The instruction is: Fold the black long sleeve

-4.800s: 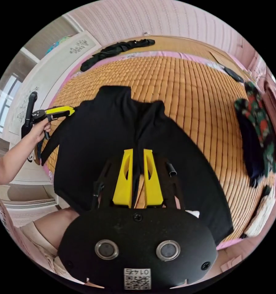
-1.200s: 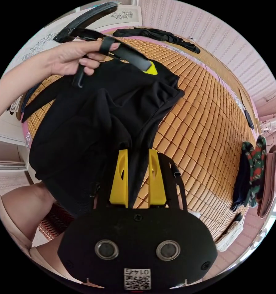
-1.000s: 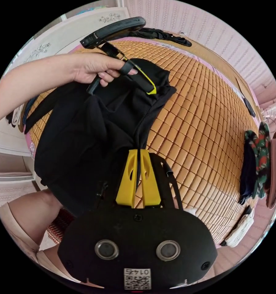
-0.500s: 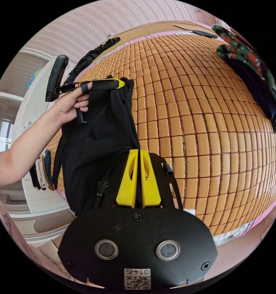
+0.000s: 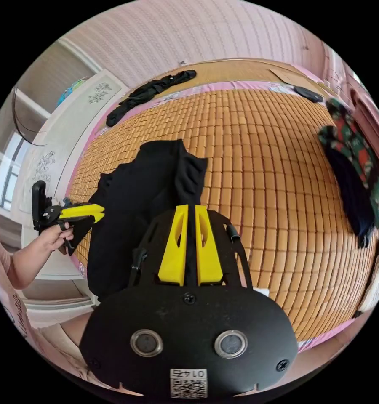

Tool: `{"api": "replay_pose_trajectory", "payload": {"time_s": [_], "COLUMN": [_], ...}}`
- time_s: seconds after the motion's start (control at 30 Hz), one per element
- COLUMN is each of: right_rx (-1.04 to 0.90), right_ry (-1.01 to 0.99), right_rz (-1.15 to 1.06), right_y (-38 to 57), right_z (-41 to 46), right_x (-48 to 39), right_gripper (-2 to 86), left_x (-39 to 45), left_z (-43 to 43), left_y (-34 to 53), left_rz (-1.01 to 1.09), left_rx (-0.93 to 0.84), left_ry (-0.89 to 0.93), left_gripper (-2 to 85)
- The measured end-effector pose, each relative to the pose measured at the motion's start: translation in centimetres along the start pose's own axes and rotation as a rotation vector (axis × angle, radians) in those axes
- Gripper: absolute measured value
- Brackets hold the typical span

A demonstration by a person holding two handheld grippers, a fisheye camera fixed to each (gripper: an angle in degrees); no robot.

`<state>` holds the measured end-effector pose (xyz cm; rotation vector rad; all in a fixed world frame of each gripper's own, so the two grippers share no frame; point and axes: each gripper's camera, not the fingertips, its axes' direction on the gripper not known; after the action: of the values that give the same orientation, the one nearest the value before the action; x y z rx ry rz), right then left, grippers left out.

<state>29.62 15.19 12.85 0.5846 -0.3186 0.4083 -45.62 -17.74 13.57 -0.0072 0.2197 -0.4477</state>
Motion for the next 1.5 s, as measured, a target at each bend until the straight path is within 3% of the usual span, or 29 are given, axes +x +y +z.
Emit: {"api": "replay_pose_trajectory", "payload": {"time_s": [0.1,0.2,0.3,0.53,0.83,1.13,1.27,1.5], "right_rx": [-0.037,-0.151,-0.156,-0.104,-0.141,-0.151,-0.159,-0.169], "right_ry": [0.082,0.192,0.109,0.119,0.212,0.171,0.163,0.187], "right_rz": [-0.119,-0.059,-0.019,0.057,-0.013,-0.021,-0.023,-0.062], "right_y": [-4.4,-6.8,-7.5,-8.1,-9.9,-10.2,-10.2,-10.3], "right_z": [2.8,6.1,6.1,3.8,4.0,3.6,3.3,3.3], "right_x": [-1.8,-0.2,1.2,0.8,-1.1,-0.4,-0.1,-0.1], "right_gripper": [7.4,4.9,1.2,0.4,0.2,0.2,0.2,0.3], "left_x": [0.5,0.8,1.5,2.5,1.9,4.1,5.5,7.4], "left_z": [-0.5,0.2,1.4,0.5,-3.5,-4.3,-2.1,-7.6], "left_y": [5.7,9.1,11.1,11.7,12.2,15.0,14.4,14.2], "left_rz": [-0.075,-0.136,-0.123,-0.047,-0.112,-0.235,-0.155,-0.089], "left_rx": [-0.045,-0.134,-0.206,-0.194,-0.145,-0.153,-0.254,-0.209], "left_ry": [-0.039,-0.021,-0.053,-0.087,-0.068,-0.053,-0.047,-0.072], "left_gripper": [6.8,8.4,8.7,-0.4,-0.5,7.5,1.4,-0.9]}}
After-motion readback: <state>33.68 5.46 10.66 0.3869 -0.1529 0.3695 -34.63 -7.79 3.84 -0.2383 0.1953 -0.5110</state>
